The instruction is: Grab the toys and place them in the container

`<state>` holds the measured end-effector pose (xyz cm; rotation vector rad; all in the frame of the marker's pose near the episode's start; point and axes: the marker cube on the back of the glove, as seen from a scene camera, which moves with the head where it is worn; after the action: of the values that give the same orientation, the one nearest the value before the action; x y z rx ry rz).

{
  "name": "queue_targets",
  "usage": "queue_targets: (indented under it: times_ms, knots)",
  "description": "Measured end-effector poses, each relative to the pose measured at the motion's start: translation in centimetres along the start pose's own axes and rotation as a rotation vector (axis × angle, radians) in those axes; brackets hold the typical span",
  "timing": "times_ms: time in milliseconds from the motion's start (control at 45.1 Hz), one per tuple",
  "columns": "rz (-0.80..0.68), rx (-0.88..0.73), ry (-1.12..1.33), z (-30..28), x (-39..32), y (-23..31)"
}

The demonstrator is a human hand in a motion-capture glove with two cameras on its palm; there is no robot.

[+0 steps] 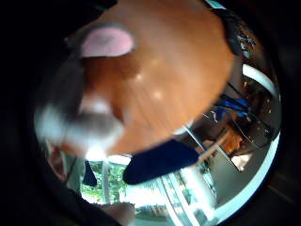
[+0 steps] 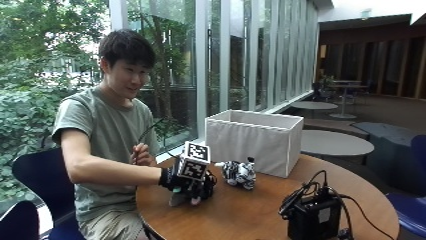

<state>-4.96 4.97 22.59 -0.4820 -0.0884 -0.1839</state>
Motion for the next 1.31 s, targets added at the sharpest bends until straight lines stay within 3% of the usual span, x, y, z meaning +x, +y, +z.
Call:
queue_targets:
  times_ms: [67, 111, 377, 621, 843, 954, 1043, 1309]
  knots:
    - [-0.212, 0.081, -0.157, 4.0, -2.4, -1.5]
    - [-0.262, 0.124, -0.146, 4.7, -3.2, -1.9]
    - [-0.265, 0.409, -0.018, 4.7, -6.0, -2.8]
    - [-0.248, 0.276, -0.012, 2.0, -5.4, -2.8]
    - [-0.146, 0.296, -0.039, -3.3, -3.8, -1.9]
    - [-0.221, 0.315, 0.173, -6.7, -4.4, -0.5]
    - [-0.148, 0.381, 0.276, -12.0, -3.6, 0.0]
    - [-0.233, 0.476, 0.081, -25.7, -11.9, 2.3]
